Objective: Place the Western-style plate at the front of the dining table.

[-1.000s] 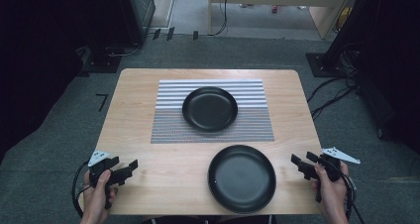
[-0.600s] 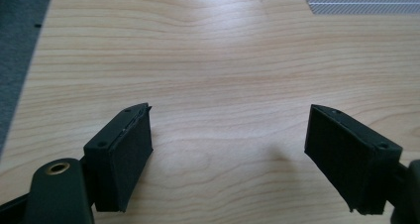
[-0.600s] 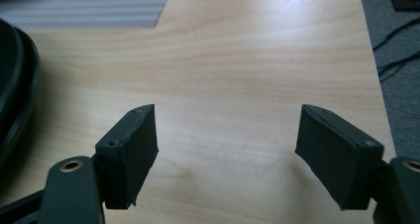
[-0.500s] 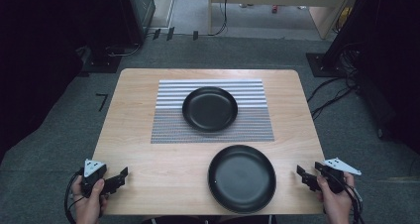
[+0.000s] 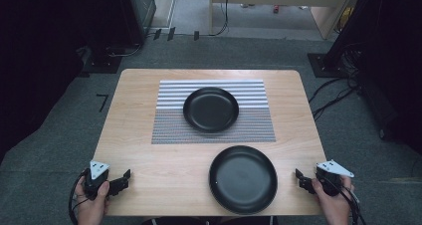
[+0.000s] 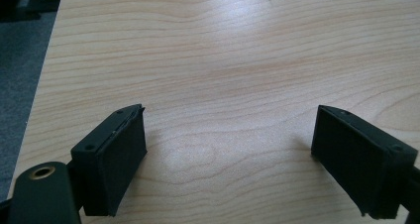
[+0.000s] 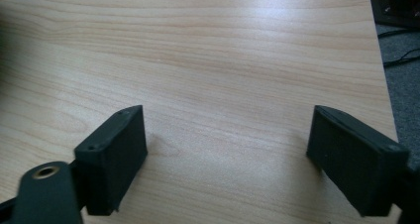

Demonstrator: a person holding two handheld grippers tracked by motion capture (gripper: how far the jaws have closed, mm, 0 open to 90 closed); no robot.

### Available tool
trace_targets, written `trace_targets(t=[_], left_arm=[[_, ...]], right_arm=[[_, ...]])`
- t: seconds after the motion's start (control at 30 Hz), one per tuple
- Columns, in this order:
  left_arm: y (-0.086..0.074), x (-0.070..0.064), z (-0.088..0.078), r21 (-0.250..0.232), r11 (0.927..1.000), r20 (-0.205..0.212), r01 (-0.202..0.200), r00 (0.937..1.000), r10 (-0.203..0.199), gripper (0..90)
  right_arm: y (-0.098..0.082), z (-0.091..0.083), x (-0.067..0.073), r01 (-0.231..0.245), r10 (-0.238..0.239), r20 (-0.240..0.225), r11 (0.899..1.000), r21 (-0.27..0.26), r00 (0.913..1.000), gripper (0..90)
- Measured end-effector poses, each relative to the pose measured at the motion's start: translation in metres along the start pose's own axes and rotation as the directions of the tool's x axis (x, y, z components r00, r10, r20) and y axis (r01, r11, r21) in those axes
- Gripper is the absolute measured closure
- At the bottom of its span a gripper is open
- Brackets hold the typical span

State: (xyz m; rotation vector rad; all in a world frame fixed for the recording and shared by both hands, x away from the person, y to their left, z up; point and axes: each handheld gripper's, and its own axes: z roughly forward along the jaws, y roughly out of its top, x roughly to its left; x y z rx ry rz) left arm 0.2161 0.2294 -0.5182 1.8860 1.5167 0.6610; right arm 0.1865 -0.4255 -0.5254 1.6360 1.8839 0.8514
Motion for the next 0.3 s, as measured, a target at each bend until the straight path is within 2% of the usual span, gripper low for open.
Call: trace_targets(t=[0.3], left_arm=[[0.0007,0.0002,0.0007,0.001,1.0000,-0.002,0.003,1.0000,-0.003,12.9]], right_arm=[[0.0013,0.0018,0.0003,-0.003,0.003,0.004,1.000,0.010,1.0000,9.5]])
